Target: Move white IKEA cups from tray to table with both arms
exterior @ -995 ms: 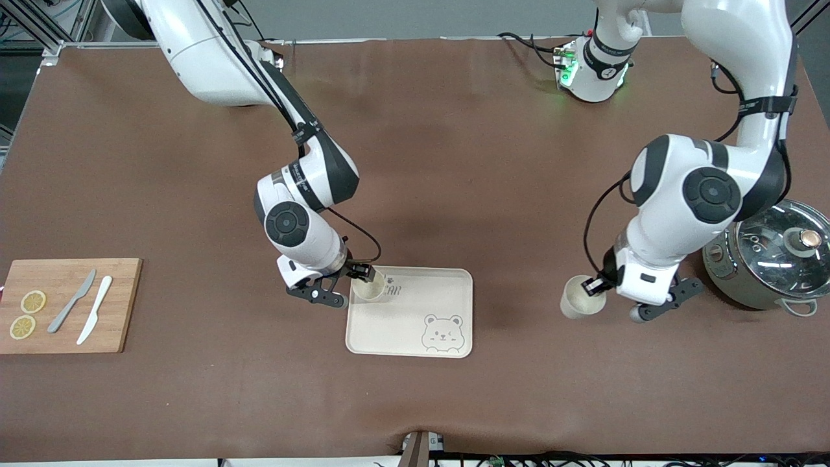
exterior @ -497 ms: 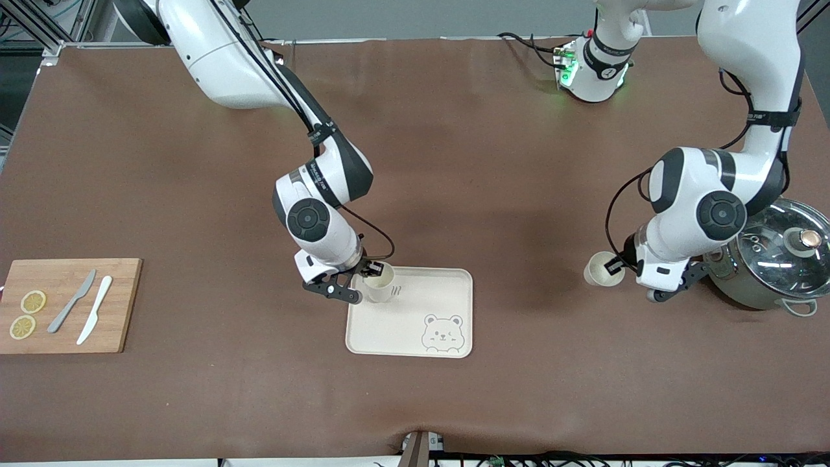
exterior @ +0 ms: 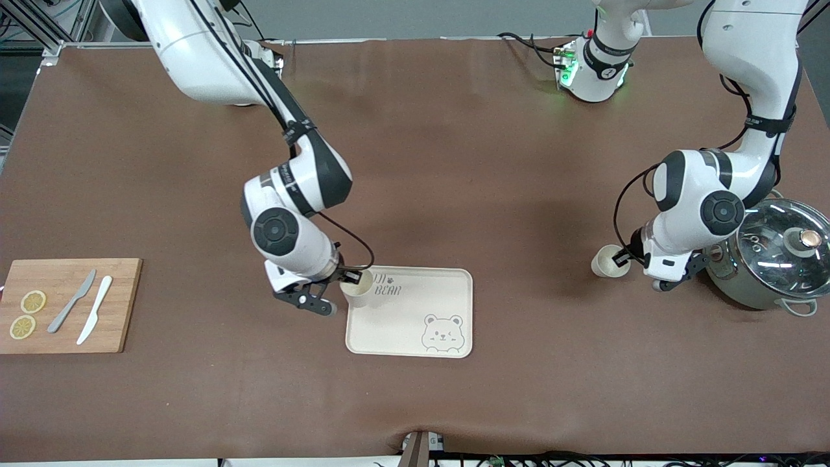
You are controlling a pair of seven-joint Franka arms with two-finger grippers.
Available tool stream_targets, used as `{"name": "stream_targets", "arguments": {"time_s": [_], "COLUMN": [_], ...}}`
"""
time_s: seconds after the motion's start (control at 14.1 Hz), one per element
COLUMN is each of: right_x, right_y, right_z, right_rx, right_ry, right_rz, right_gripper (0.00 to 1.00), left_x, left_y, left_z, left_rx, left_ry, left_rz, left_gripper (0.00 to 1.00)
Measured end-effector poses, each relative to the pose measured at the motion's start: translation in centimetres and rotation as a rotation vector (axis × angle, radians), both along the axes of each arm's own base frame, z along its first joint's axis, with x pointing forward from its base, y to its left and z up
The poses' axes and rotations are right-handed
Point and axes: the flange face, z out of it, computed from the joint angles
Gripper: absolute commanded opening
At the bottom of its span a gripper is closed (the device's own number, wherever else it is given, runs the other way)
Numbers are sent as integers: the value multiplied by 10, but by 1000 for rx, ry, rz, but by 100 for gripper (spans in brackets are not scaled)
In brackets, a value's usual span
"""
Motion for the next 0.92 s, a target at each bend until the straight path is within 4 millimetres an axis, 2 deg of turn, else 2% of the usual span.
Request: {"name": "stream_targets", "arguments": {"time_s": [0.14,0.21,0.28,0.43,0.5,0.71,0.92], "right_x": [3,4,5,6,7,2,-10], "right_y": [-32,-54,-77,-121,-143,-218,-283], "right_z": [13,18,22,33,36,22,-2], "right_rx": [-22,-33,-39,-33,-21,29,63], "right_ry": [66,112,158,224,241,285,288], "right_rz": [19,39,61,104,135,222,286], "right_gripper": [0,0,0,0,0,0,0], "left_x": [0,0,1,4,6,13,25], "left_y": [-1,-2,-2,-3,-3,-5,-6], "left_z": [-5,-6,-6,-3,-1,8,33], "left_rx": [-1,-2,-3,-4,-4,-6,-7], "left_ry": [3,1,-1,-11,-16,-38,-75], "left_rz": [-2,-3,-3,-4,-4,-5,-6], "left_gripper": [0,10,28,88,100,100,100]}}
